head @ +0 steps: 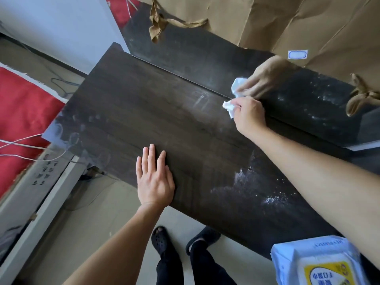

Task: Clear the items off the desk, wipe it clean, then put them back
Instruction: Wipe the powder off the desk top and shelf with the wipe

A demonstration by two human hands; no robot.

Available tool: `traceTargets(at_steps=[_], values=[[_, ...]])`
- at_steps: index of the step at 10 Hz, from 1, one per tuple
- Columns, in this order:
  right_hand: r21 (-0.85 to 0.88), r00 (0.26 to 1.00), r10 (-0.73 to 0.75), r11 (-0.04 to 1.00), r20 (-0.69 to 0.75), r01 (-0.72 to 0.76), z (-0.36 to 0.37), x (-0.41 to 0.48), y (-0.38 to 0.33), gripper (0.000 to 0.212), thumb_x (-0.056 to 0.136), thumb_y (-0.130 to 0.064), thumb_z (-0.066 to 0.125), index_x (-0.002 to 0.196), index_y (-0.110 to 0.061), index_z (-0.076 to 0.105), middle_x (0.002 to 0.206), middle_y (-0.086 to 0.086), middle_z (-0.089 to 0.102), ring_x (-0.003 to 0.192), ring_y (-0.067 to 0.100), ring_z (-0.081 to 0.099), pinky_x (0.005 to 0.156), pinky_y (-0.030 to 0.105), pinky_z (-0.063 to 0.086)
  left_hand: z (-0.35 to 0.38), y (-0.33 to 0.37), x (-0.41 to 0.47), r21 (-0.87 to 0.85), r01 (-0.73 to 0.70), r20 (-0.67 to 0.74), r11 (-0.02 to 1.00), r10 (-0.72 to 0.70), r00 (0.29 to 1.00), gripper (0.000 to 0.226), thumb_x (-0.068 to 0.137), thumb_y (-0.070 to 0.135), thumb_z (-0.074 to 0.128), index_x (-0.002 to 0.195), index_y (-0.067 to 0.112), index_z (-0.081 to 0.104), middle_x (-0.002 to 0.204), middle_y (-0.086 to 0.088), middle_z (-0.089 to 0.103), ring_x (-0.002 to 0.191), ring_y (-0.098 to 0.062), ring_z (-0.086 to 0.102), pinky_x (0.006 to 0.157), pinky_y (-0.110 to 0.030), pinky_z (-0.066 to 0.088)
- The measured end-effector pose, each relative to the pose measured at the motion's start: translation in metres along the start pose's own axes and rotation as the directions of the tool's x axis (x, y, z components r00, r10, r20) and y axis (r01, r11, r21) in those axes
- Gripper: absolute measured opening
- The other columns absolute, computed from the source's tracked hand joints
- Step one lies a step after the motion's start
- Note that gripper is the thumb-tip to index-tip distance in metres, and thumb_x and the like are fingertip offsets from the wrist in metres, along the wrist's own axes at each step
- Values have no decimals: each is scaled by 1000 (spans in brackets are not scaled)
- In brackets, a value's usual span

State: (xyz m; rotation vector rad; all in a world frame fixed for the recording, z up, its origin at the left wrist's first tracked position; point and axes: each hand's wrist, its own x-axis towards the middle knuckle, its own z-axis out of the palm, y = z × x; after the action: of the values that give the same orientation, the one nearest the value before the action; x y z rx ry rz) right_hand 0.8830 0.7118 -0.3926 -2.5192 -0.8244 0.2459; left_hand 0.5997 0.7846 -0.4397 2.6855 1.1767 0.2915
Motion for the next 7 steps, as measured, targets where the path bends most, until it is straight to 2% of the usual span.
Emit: traceTargets(at_steps=[1, 2, 3, 4, 5, 6, 7], values=[[-113, 1000, -6, 994, 2, 6, 27, -3, -15, 24, 84, -5, 54, 100, -10, 70, 104, 20, 59, 96, 40, 53, 82, 38, 44, 0, 0, 1, 8, -4, 2, 1000, 4, 1000, 42, 92, 20, 42, 130, 7, 52, 149, -18, 35, 142, -33, 25, 117, -46, 17], [-67, 951, -287, 953, 116, 296, 31, -70, -19, 24, 77, 1, 57, 90, -12, 72, 89, 18, 57, 80, 36, 53, 68, 40, 50, 0, 1, 1, 6, -3, -2, 1000, 3, 1000, 42, 92, 20, 43, 130, 7, 53, 149, -18, 35, 142, -33, 25, 117, -46, 17], [142, 776, -423, 903, 469, 406, 6, -151, -14, 28, 80, -4, 51, 90, -19, 72, 90, 4, 56, 84, 21, 49, 65, 37, 49, -1, 1, 1, 4, -8, -8, 1000, 8, 1000, 42, 91, 19, 43, 129, 6, 54, 149, -19, 36, 141, -34, 27, 116, -47, 18], [203, 666, -408, 908, 625, 365, -17, -148, -16, 32, 82, -18, 43, 92, -18, 73, 94, 5, 61, 90, 19, 54, 76, 29, 43, 0, 0, 1, -1, -4, -13, 1000, 4, 1000, 42, 90, 18, 44, 129, 6, 54, 148, -19, 37, 141, -34, 27, 116, -47, 18], [140, 908, -322, 946, 267, 294, -24, -82, 4, 38, 73, -20, 39, 81, -13, 76, 80, 11, 65, 77, 29, 61, 70, 31, 48, 1, -1, 1, -7, -8, -22, 1000, 8, 1000, 42, 90, 19, 44, 129, 7, 54, 148, -19, 37, 141, -34, 27, 116, -47, 18], [-53, 996, -62, 996, 64, 65, -26, -44, 43, 34, 76, -8, 47, 95, -14, 75, 92, 17, 64, 87, 37, 60, 80, 40, 49, 3, -2, 0, -12, -13, -24, 1000, 13, 1000, 42, 91, 19, 43, 129, 7, 54, 149, -19, 36, 141, -34, 26, 117, -46, 18], [-149, 997, -74, 986, 9, 75, -17, -76, 49, 35, 74, 1, 48, 95, -9, 74, 90, 17, 62, 82, 39, 56, 71, 39, 48, 3, -2, 0, -19, -10, -8, 1000, 10, 1000, 42, 91, 21, 41, 129, 8, 53, 150, -18, 35, 142, -33, 25, 117, -46, 17]])
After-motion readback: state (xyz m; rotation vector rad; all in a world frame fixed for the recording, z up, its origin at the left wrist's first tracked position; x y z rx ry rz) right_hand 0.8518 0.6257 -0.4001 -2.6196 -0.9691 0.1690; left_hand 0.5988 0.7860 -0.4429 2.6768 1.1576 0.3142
